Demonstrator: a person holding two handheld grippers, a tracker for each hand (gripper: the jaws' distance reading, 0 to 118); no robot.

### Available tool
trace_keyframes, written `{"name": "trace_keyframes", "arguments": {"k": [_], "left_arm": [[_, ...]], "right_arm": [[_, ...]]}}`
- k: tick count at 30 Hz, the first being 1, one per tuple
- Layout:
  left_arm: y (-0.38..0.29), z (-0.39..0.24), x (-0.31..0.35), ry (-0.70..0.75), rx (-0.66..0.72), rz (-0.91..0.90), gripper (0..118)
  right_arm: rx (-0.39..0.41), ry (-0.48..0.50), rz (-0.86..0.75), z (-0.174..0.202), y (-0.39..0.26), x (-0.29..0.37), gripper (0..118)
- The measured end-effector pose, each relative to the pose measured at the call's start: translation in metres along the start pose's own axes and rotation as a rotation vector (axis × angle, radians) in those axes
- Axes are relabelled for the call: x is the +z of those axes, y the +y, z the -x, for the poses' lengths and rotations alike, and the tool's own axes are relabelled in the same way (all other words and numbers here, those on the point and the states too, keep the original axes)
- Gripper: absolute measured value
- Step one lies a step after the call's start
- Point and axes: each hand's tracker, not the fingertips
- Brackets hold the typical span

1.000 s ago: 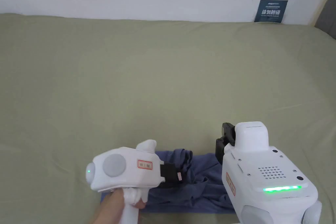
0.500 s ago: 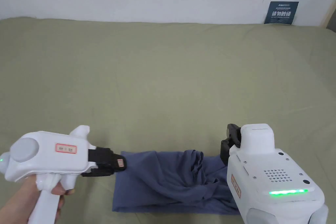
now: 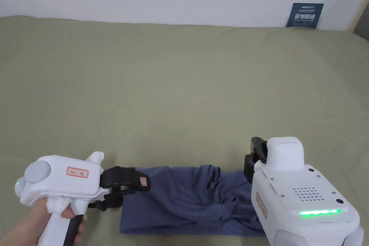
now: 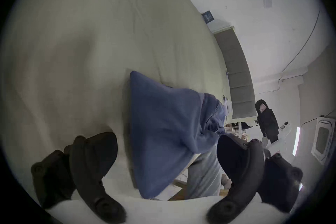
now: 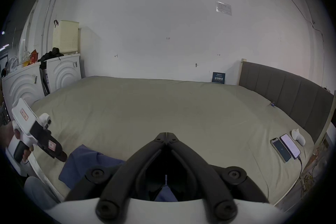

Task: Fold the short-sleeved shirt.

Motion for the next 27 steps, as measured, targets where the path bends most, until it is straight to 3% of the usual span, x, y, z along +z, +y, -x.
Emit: {"name": "trace_keyframes", "arguments": {"k": [3, 4, 5, 6, 16, 27], "left_arm": [[0.005, -0.003, -0.004, -0.049, 0.011, -0.012, 107], [0.004, -0.005, -0.007, -0.064, 0.012, -0.014, 90], [0.004, -0.008, -0.013, -0.054, 0.013, -0.014, 41], [0.004, -0.008, -0.02, 0.013, 0.045, -0.004, 11], [-0.008, -0.01, 0.016, 0.108, 0.014, -0.084, 9], [-0.039, -0.015, 0.148, 0.321, 0.031, -0.267, 9]], "right_arm": [[0.001, -0.003, 0.001, -0.002, 0.001, 0.0, 0], [0.003, -0.005, 0.0, -0.003, 0.001, 0.0, 0], [0.004, -0.004, -0.001, -0.004, 0.002, 0.0, 0], [0.005, -0.005, -0.001, -0.005, 0.003, 0.0, 0], [0.007, -0.004, -0.02, -0.007, 0.009, 0.005, 0], [0.026, 0.022, -0.051, -0.001, 0.019, 0.001, 0]]}}
